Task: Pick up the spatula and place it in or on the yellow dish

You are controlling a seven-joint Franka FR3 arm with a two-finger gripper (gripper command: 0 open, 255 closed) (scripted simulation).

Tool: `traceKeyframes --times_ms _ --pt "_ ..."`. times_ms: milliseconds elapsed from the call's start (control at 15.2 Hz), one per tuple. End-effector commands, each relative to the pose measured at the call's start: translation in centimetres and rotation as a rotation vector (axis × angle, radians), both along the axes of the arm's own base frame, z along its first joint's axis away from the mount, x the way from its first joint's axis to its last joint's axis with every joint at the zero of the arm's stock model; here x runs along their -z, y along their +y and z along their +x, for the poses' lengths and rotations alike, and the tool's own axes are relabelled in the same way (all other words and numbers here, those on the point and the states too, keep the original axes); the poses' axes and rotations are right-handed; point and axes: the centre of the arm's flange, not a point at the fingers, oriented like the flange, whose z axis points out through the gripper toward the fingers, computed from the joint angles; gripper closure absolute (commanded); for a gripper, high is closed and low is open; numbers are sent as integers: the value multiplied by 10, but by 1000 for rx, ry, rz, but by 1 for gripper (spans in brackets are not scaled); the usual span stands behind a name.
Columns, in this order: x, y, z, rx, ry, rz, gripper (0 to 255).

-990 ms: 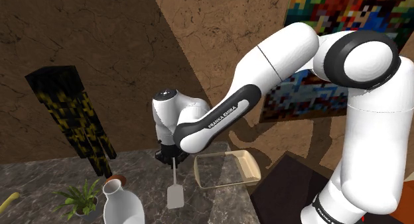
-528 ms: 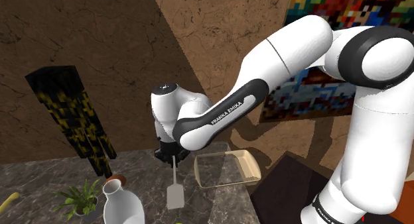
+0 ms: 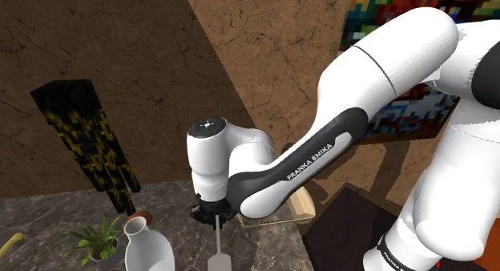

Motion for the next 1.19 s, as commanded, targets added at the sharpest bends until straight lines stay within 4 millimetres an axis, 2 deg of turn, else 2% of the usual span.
traceKeyframes --times_ms 0,660,726,1122 --pt "-2 10 -27 2 0 0 255" --pt "-8 59 -149 2 0 0 255" --pt "-9 68 -171 2 0 0 255" --pt "22 68 -171 2 0 0 255"
